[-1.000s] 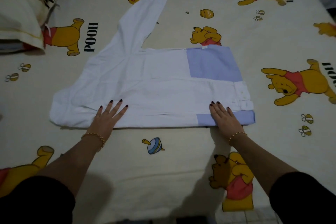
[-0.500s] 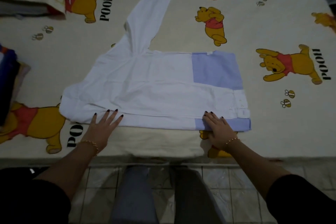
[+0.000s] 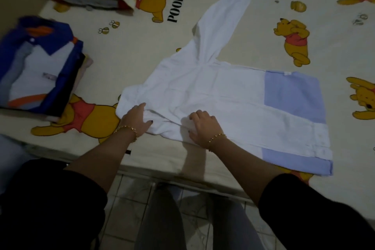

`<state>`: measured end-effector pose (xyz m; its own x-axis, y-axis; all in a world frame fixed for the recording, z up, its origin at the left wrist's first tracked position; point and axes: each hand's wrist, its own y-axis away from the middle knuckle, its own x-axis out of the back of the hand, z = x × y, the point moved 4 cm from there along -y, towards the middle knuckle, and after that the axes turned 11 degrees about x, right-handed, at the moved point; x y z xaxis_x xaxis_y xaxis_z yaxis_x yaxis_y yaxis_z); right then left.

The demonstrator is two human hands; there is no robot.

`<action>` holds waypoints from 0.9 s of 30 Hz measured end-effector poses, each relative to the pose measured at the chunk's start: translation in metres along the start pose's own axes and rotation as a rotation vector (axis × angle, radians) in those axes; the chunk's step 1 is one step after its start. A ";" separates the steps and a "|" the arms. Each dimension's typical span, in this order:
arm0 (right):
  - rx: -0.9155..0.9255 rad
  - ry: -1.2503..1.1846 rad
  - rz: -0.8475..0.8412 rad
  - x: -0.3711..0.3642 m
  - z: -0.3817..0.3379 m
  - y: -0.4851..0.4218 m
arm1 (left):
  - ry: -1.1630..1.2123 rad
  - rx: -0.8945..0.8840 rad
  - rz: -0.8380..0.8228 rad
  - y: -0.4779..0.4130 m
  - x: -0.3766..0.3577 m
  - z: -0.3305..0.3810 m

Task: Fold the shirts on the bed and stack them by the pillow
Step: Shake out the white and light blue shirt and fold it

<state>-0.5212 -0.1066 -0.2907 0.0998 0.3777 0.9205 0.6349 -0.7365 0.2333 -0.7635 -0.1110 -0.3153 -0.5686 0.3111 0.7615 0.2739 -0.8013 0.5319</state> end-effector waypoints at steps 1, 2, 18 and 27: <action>-0.021 0.018 -0.009 -0.003 -0.007 -0.010 | -0.004 0.011 -0.019 -0.006 0.002 0.000; -0.048 0.035 -0.018 -0.006 -0.013 -0.019 | -0.009 0.013 -0.022 -0.011 0.006 0.000; -0.128 -0.045 -0.052 -0.026 0.007 -0.017 | 0.017 -0.028 0.106 -0.021 0.032 -0.010; -0.276 -0.005 0.182 -0.024 0.048 0.026 | -0.383 -0.704 0.306 0.026 -0.032 0.091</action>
<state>-0.4699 -0.1076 -0.3218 0.1969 0.2284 0.9534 0.3751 -0.9160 0.1420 -0.6674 -0.0949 -0.2921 -0.2122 0.0793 0.9740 -0.2447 -0.9693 0.0256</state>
